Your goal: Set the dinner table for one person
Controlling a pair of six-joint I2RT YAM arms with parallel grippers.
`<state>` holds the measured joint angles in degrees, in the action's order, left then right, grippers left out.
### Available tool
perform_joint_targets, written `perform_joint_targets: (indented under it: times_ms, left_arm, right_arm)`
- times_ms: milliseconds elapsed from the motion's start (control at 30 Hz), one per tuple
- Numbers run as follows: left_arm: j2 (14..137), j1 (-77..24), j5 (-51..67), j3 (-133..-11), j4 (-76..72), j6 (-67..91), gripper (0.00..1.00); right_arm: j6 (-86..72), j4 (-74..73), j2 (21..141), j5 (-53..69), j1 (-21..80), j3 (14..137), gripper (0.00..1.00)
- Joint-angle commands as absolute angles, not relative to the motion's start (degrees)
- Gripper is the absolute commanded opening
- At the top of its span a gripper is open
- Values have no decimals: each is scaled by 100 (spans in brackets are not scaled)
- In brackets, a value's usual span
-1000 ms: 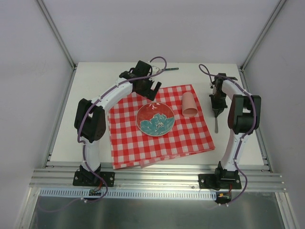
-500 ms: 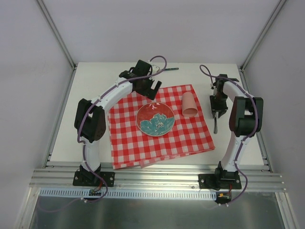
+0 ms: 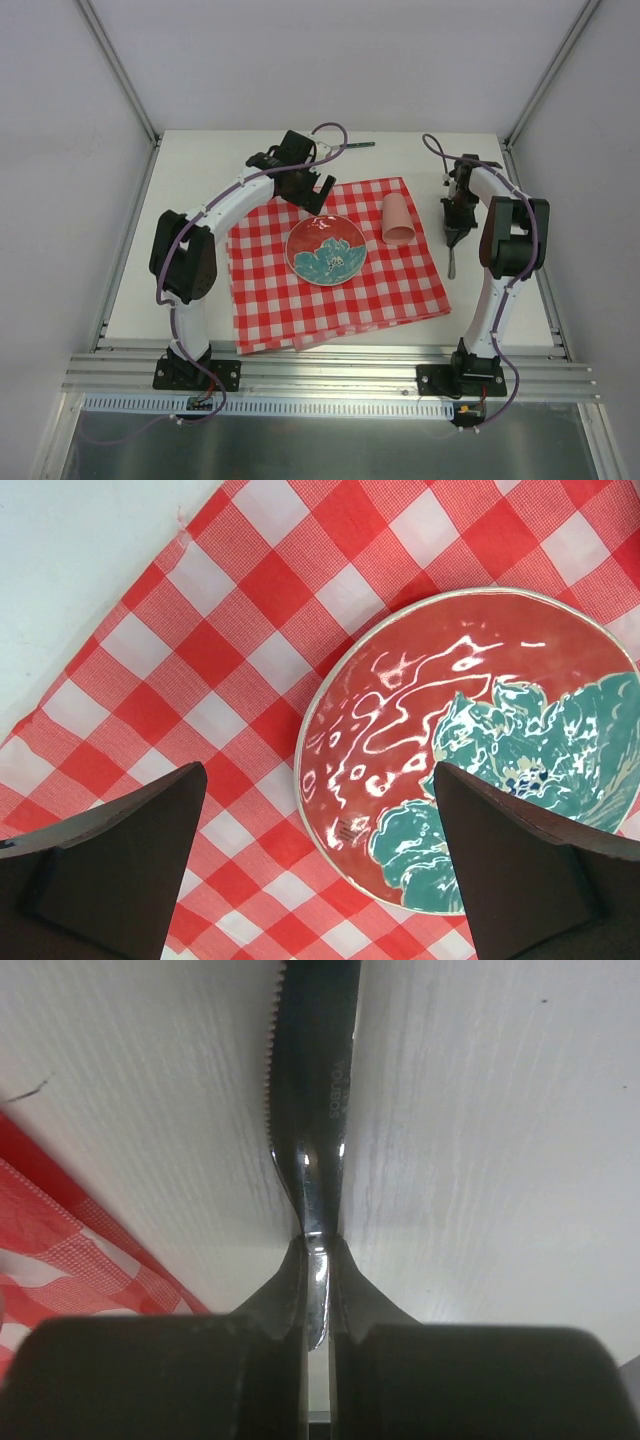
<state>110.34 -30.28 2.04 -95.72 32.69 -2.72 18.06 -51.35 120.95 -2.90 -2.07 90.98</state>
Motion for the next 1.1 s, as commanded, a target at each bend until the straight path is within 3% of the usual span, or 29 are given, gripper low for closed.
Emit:
perform_joint_targets:
  times_ms: [0,300,667,867,900,1000,1067]
  left_arm:
    - [10705,-3032,26,-9659,3270,-492,99]
    - [10802,-3138,-754,-9686,3138,-720,99]
    - [10784,-3050,-729,-10002,3085,-931,99]
    - [10775,-2953,-729,-10028,3103,-1046,99]
    - [10775,-2944,-738,-10054,3103,-1072,99]
    - [10758,-2857,-730,-10178,3120,-1063,99]
    - [10749,-2778,-738,-10248,3129,-1072,99]
  right_arm:
    - [1846,-5098,12208,325,-246,9185,0]
    - [1512,-4748,11507,596,-439,8650,0]
    - [1081,-3376,10504,729,-510,7349,0]
    - [1160,-3173,10494,650,-536,7444,0]
    - [1160,-3103,10520,633,-536,7497,2]
    - [959,-2885,10503,440,-527,7384,26]
    - [721,-2682,10381,256,-492,7191,30]
